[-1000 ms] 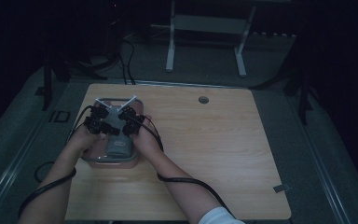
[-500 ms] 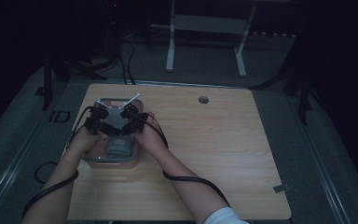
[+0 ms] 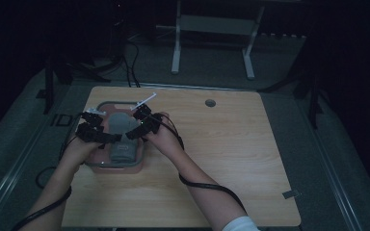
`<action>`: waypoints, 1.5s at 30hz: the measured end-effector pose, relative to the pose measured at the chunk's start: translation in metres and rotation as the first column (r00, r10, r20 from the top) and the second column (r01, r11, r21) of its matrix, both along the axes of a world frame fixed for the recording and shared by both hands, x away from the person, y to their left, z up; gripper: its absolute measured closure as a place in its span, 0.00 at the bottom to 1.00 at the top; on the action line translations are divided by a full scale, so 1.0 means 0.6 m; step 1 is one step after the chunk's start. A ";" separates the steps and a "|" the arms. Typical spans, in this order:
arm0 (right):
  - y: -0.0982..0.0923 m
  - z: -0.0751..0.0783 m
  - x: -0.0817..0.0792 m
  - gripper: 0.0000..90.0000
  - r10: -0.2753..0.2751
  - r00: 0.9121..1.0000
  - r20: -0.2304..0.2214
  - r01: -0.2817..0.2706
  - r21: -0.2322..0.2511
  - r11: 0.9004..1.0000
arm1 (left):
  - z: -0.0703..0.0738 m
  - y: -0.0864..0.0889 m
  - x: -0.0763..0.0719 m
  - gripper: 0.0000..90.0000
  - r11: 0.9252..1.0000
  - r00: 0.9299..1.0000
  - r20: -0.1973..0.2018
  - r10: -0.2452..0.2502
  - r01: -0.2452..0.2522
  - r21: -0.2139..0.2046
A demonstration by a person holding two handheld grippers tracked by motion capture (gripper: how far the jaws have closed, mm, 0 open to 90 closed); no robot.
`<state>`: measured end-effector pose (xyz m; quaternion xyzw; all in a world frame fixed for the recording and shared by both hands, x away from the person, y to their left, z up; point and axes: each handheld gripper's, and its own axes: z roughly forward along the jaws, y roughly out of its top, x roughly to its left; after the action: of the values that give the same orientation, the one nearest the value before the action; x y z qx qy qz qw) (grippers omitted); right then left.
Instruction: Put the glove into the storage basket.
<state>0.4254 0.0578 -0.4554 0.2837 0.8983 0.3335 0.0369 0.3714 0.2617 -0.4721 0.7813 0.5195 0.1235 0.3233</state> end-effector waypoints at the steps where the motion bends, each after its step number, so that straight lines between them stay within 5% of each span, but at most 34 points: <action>1: -0.002 0.000 -0.003 0.23 0.012 1.000 0.005 -0.012 -0.002 1.000 | 0.001 0.000 -0.005 0.14 1.000 1.000 0.010 -0.006 0.006 -0.001; 11: -0.026 0.000 -0.029 0.23 0.050 0.998 0.042 -0.050 0.006 0.999 | 0.011 -0.005 -0.055 0.13 0.997 0.995 0.078 -0.058 0.061 -0.038; 18: -0.051 0.004 -0.057 0.23 0.082 0.994 0.074 -0.083 0.010 0.996 | 0.020 -0.028 -0.112 0.13 0.988 0.981 0.153 -0.122 0.135 -0.076; 24: -0.074 -0.008 -0.088 0.23 0.106 0.990 0.091 -0.109 0.024 0.994 | 0.020 -0.061 -0.169 0.13 0.972 0.953 0.215 -0.212 0.229 -0.059; 32: -0.094 -0.039 -0.117 0.23 0.132 0.988 0.085 -0.135 0.035 0.990 | 0.004 -0.070 -0.231 0.13 0.962 0.924 0.308 -0.226 0.261 -0.076; 36: -0.101 -0.052 -0.123 0.23 0.138 0.987 0.083 -0.141 0.038 0.989 | -0.012 -0.074 -0.247 0.13 0.955 0.921 0.307 -0.240 0.281 -0.098; 41: -0.114 -0.075 -0.131 0.22 0.160 0.982 0.103 -0.165 0.045 0.985 | -0.059 -0.078 -0.265 0.13 0.933 0.921 0.281 -0.270 0.322 -0.158; 43: -0.118 -0.084 -0.132 0.22 0.170 0.980 0.101 -0.175 0.042 0.984 | -0.077 -0.079 -0.268 0.13 0.931 0.920 0.282 -0.273 0.327 -0.162; 45: -0.121 -0.094 -0.132 0.20 0.175 0.979 0.104 -0.180 0.038 0.983 | -0.092 -0.081 -0.266 0.13 0.933 0.929 0.251 -0.273 0.319 -0.164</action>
<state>0.3460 -0.0147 -0.5118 0.1862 0.9089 0.3703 0.0451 0.2116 0.2132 -0.5272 0.7951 0.3649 0.1070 0.4724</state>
